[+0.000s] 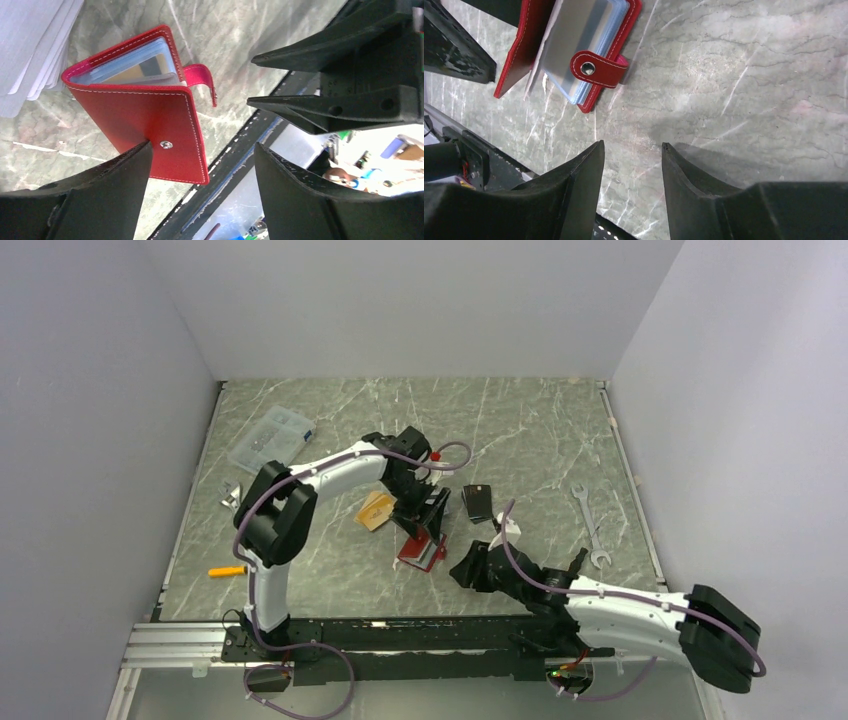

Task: Put the credit cards into the card holder
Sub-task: Close the card holder at the center of the board.

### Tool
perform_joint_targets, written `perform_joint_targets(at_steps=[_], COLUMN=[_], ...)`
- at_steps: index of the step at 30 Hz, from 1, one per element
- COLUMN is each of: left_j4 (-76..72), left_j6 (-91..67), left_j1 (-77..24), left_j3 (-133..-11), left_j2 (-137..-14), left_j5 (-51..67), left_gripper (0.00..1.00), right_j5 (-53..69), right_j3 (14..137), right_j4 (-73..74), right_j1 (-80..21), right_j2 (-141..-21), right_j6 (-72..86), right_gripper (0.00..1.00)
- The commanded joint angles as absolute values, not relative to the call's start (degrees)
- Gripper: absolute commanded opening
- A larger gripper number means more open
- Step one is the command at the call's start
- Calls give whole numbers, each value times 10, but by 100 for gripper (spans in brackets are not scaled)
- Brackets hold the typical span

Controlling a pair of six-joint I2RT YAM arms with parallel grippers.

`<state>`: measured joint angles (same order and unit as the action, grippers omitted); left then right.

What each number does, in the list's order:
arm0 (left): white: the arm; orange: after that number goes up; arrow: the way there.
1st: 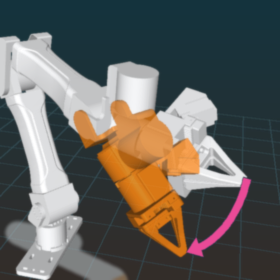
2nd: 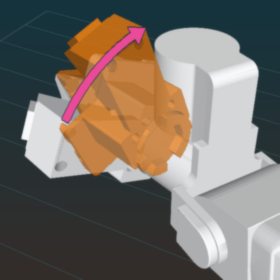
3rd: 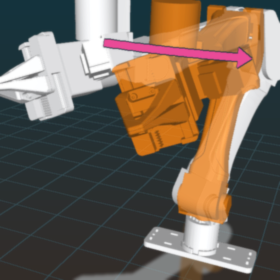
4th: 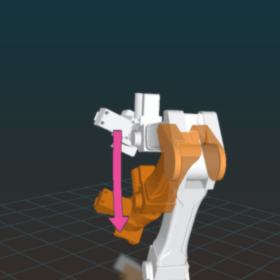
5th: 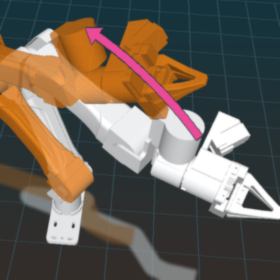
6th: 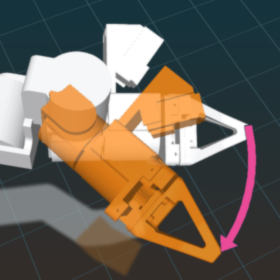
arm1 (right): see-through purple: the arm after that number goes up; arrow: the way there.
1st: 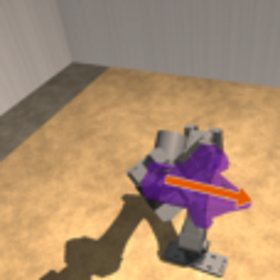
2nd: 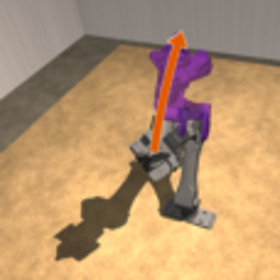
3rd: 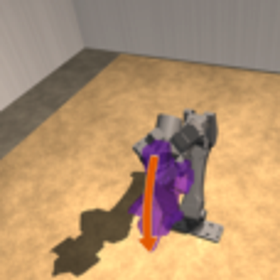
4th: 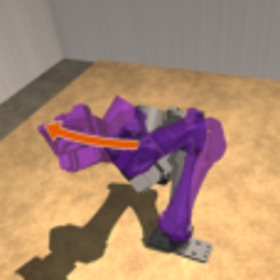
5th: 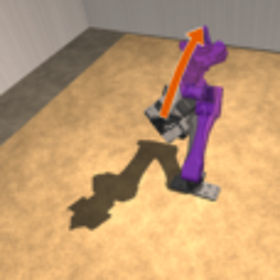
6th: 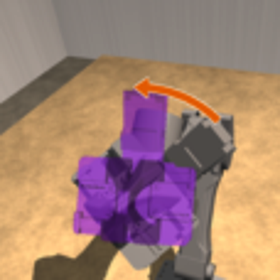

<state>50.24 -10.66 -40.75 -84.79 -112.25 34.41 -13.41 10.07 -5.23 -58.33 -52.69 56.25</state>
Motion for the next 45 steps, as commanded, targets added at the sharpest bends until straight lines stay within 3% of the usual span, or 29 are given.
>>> perform_joint_targets(at_steps=[1, 6, 14, 17, 22, 32, 38, 45], left_j4=[468, 399, 295, 293, 315, 285, 258, 171], left_j6=[-117, -112, -97, -69, -30, -27, -66, -142], left_j1=[-380, -352, -352, -357, -366, -399, -401, -384], left_j3=[-833, -775, -696, -689, -690, -665, -654, -604], left_j2=[-1090, -1070, -1061, -1069, -1084, -1096, -1121, -1105], left_j5=[441, 502, 549, 511, 406, 329, 353, 456], left_gripper=[80, 72, 40, 22, 6, 0, 0, 16], right_j5=[-152, -172, -190, -177, -146, -85, -64, -61], right_j3=[106, 135, 202, 218, 232, 300, 334, 338], right_j4=[22, 75, 139, 153, 160, 135, 108, 108], right_j1=[-583, -584, -565, -544, -500, -440, -429, -425], right_j2=[-478, -455, -439, -432, -430, -532, -602, -629], right_j6=[580, 578, 560, 560, 550, 499, 479, 474], right_gripper=[49, 49, 46, 43, 40, 40, 42, 46])
